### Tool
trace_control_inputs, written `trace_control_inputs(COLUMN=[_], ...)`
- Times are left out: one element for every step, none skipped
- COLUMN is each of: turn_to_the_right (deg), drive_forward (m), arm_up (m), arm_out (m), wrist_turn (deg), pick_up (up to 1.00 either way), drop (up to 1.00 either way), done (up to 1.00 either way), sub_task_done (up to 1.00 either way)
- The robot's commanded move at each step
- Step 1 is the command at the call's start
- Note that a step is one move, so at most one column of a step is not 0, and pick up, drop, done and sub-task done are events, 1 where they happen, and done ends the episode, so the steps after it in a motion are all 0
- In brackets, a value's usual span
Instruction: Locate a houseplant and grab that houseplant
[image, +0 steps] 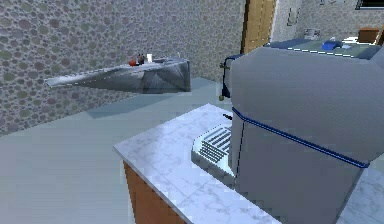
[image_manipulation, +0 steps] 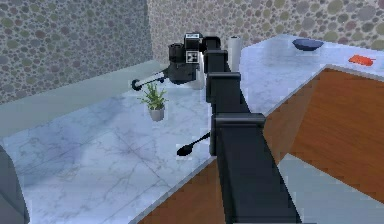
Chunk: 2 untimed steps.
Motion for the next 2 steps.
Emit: trace_control_inputs(turn_to_the_right=[0.0, 0.0], drive_forward=[0.0, 0.0], arm_up=[-0.16, 0.0], arm_out=[0.0, 0.0], wrist_turn=[0.0, 0.0], pick_up=[0.0, 1.0], drop=[0.0, 0.0], done=[0.0, 0.0], sub_task_done=[0.0, 0.0])
